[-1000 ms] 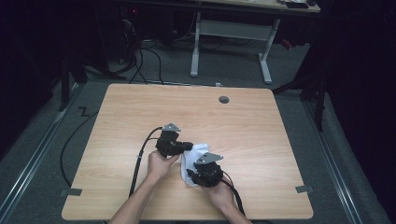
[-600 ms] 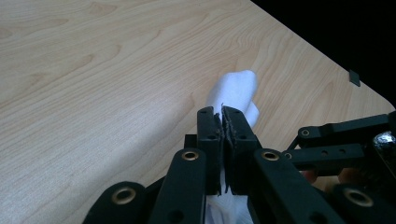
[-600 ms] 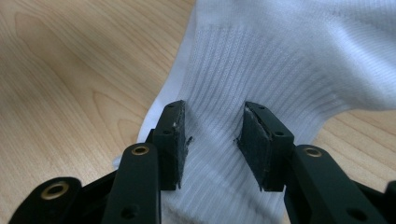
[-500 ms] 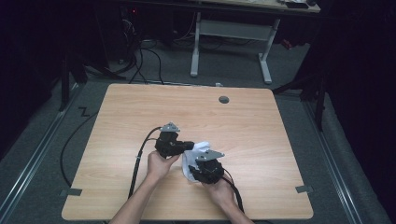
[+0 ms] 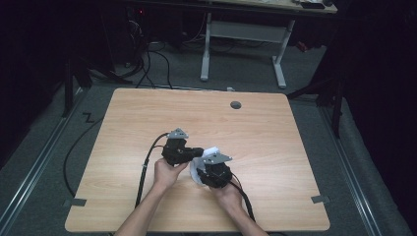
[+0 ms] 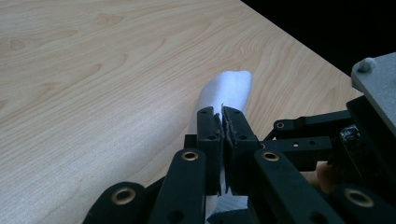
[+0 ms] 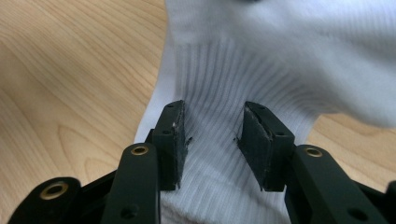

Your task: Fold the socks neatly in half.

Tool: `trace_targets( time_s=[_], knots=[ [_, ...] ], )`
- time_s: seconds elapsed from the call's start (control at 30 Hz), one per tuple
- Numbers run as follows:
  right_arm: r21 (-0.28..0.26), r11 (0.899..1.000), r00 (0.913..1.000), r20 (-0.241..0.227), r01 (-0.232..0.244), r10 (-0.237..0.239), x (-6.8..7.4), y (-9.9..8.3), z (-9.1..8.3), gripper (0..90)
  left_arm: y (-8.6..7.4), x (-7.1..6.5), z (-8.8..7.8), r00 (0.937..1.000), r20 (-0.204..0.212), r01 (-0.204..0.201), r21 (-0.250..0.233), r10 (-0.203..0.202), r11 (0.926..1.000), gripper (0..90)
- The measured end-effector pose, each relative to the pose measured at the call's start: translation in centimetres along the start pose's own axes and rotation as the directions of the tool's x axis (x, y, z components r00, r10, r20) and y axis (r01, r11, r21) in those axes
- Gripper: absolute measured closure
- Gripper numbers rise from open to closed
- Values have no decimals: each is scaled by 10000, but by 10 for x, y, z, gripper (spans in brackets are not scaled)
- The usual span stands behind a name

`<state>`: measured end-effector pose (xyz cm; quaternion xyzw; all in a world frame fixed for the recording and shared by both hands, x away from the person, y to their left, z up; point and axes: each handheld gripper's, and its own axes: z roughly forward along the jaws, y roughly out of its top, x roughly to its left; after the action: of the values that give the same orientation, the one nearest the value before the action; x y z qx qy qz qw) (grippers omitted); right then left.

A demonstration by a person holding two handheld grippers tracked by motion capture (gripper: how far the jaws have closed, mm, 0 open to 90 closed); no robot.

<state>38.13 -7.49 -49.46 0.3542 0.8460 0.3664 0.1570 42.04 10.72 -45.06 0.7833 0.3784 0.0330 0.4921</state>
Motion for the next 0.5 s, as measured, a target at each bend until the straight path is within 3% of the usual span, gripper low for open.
trace_targets(
  time_s=[0.1,0.2,0.3,0.37,0.5],
  knots=[
    [-61,9997,9995,-245,-224,222,-2,3,-1,552,-1,9,-2,9991,-23,411,-174,-412,9990,864],
    [-400,9987,9984,-482,-308,288,-2,1,-15,528,-1,12,-4,9983,-99,572,-285,-575,9980,864],
    [-913,9955,9966,-804,-240,166,0,-4,-38,519,-1,11,-5,9987,-172,479,-327,-485,9983,864],
    [-950,9953,9947,-1028,-169,71,1,-7,-48,514,0,9,-4,9989,-147,435,-354,-440,9984,864],
    [-659,9978,9929,-1191,-98,18,3,-14,-48,516,0,7,-2,9994,-68,350,-342,-353,9988,864]
  ],
)
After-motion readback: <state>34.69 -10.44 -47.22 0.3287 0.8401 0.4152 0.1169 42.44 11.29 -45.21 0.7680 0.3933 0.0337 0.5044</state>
